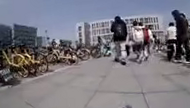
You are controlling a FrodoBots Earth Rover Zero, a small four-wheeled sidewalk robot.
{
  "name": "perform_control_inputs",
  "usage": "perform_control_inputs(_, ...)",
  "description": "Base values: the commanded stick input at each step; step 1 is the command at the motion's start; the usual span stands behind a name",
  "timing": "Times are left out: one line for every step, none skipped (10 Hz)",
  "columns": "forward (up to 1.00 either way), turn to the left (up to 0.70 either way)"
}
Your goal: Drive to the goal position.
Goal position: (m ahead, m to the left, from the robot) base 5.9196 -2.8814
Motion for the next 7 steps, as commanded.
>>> perform_control_inputs(0.85, 0.01)
perform_control_inputs(0.85, 0.01)
perform_control_inputs(0.85, 0.01)
perform_control_inputs(0.85, 0.01)
perform_control_inputs(0.85, 0.01)
perform_control_inputs(0.85, 0.01)
perform_control_inputs(0.85, 0.01)
